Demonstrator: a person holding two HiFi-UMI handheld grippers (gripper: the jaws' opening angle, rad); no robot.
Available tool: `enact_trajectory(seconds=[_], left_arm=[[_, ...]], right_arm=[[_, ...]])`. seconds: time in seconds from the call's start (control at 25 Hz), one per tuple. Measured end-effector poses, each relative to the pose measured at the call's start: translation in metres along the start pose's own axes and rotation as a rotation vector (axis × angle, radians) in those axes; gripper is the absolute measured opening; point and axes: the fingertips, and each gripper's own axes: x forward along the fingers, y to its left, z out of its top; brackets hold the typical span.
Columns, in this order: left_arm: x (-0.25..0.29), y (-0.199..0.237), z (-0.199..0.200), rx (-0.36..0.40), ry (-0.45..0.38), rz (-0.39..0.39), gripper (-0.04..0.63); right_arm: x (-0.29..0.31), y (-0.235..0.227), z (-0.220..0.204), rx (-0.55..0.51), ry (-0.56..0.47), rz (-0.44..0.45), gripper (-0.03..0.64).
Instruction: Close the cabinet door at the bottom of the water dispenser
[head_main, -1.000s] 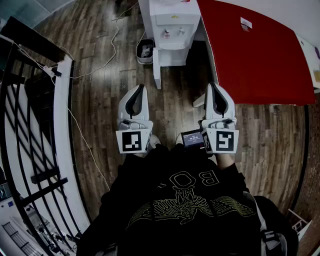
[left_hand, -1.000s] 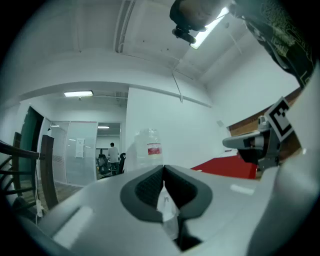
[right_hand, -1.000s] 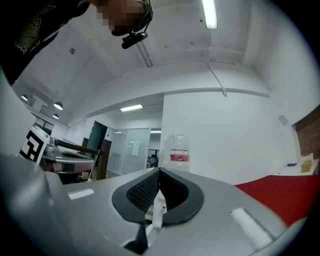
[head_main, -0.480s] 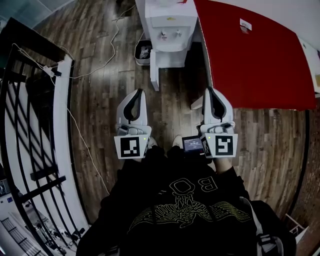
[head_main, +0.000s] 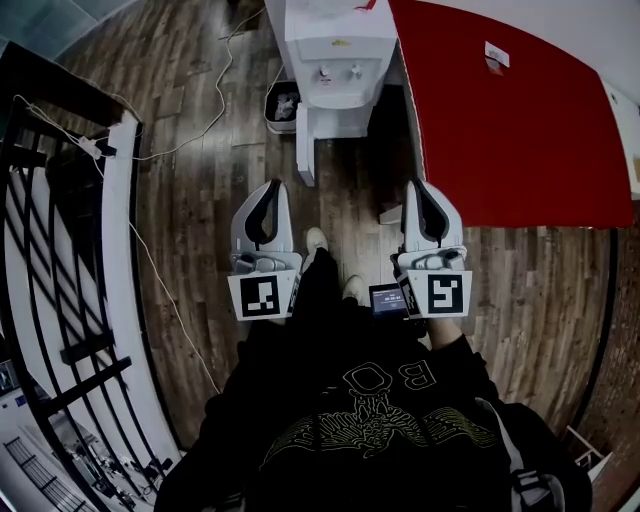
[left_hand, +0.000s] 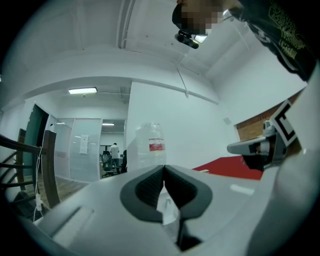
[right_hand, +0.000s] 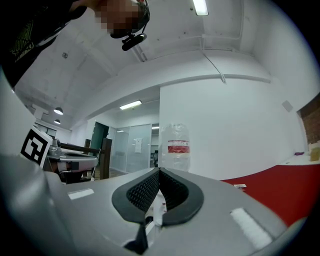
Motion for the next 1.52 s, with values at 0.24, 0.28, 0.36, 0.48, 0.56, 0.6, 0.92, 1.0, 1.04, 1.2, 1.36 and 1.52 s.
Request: enact_trajectory(seconds=[0.24, 0.28, 0.36, 0.48, 0.56, 0.6, 0.92, 1.0, 1.04, 1.2, 1.36, 1.52], left_arm=[[0.058, 0.043, -0.011, 0.006, -0.023, -0.001, 0.008], [0.068, 0.047, -0.009, -0.008, -0.030, -0.006, 0.008], [0.086, 0.053, -0.007, -0.024, -0.040, -0.026, 0.008], [0.107, 0.058, -0.014, -0.008, -0.030, -0.070, 0.006], [0.121, 0.062, -0.019, -0.009, -0.026, -0.075, 0.008], [0.127, 0.064, -0.021, -0.016, -0.026, -0.072, 0.008], [0.166, 0.073, -0.038, -0.023, -0.004, -0.054, 0.008], [0.176, 0.072, -0.038, -0.019, -0.002, -0.045, 0.008], [0.181, 0.071, -0.039, -0.015, 0.002, -0.043, 0.008], [0.201, 0.067, -0.044, 0.015, 0.025, -0.049, 0.008], [0.219, 0.064, -0.056, 0.014, 0.045, -0.037, 0.008], [0.236, 0.067, -0.080, 0.009, 0.072, -0.016, 0.008]], right_arm=[[0.061, -0.012, -0.002, -0.005, -0.010, -0.035, -0.002], [0.072, -0.014, 0.000, -0.008, -0.014, -0.040, -0.002], [0.092, -0.015, 0.004, -0.015, -0.025, -0.050, -0.002], [0.116, -0.013, 0.008, -0.016, -0.046, -0.062, -0.002], [0.132, -0.011, 0.006, -0.010, -0.050, -0.062, -0.002], [0.138, -0.010, 0.003, -0.010, -0.045, -0.059, -0.002], [0.175, -0.016, -0.009, 0.009, -0.044, 0.001, -0.002], [0.185, -0.022, -0.013, 0.017, -0.044, 0.010, -0.002], [0.189, -0.026, -0.015, 0.023, -0.044, 0.016, -0.002], [0.210, -0.042, -0.022, 0.036, -0.040, 0.026, -0.002], [0.224, -0.059, -0.036, 0.033, -0.019, 0.028, -0.002], [0.240, -0.070, -0.053, 0.066, -0.028, 0.027, -0.002]])
